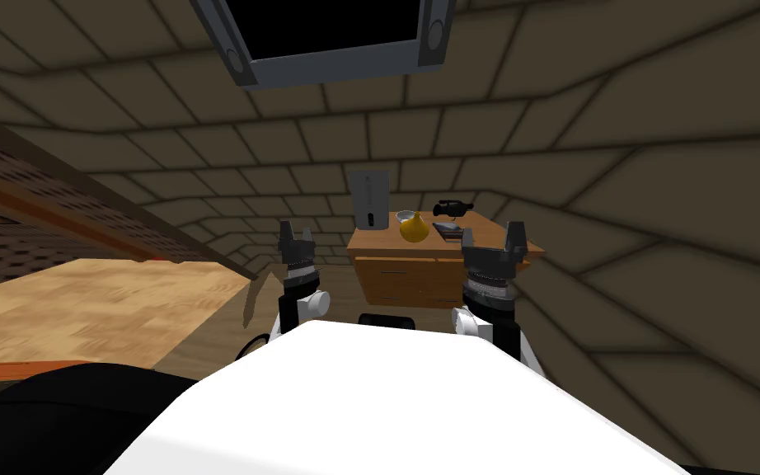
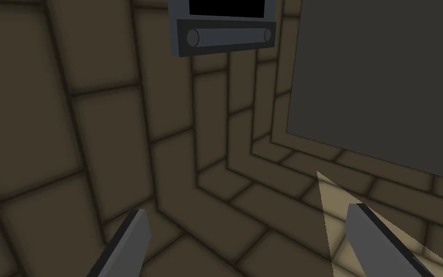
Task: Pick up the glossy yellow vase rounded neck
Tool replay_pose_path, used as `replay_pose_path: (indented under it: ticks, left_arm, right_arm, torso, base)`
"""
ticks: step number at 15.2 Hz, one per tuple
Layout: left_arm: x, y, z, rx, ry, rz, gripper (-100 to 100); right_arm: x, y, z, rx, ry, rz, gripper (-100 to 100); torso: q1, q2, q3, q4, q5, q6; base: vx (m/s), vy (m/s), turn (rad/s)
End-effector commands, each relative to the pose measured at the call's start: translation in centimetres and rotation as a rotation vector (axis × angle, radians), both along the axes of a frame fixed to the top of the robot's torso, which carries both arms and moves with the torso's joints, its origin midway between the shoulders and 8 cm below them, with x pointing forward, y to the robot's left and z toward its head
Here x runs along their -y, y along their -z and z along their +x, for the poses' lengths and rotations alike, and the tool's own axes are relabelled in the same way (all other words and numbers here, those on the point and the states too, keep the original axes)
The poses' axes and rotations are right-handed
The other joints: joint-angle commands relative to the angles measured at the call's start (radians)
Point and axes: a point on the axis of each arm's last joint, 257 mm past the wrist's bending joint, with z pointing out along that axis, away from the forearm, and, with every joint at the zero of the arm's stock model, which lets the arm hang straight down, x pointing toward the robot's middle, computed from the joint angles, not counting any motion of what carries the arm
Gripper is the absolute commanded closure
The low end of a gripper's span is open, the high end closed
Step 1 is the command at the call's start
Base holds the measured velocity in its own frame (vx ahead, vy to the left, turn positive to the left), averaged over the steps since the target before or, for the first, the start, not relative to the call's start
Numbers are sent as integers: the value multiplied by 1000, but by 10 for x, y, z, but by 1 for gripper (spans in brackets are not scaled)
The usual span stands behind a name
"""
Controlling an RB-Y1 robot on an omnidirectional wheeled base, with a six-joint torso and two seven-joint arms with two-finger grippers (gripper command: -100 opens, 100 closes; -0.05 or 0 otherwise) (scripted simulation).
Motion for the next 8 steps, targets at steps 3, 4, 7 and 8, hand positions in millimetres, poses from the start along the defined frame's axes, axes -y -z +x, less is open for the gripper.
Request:
replay_pose_path:
  ticks: [3,4,7,8]
  left_arm:
    - [0,0,0,0,0,0,0]
    - [0,0,0,0,0,0,0]
    - [0,0,0,0,0,0,0]
    - [0,0,0,0,0,0,0]
  right_arm:
    - [-6,15,4,-37,-15,-97,-100]
    - [-7,16,4,-38,-18,-104,-100]
    - [-10,32,7,-73,-27,-193,-100]
    - [-10,32,7,-74,-30,-199,-100]
  torso:
    - [0,0,0,0,0,0]
    - [0,0,0,0,0,0]
    - [0,0,0,0,0,0]
    - [0,0,0,0,0,0]
  base:
    - [0,4,56]
    - [0,3,54]
    - [1,4,53]
    - [1,5,55]
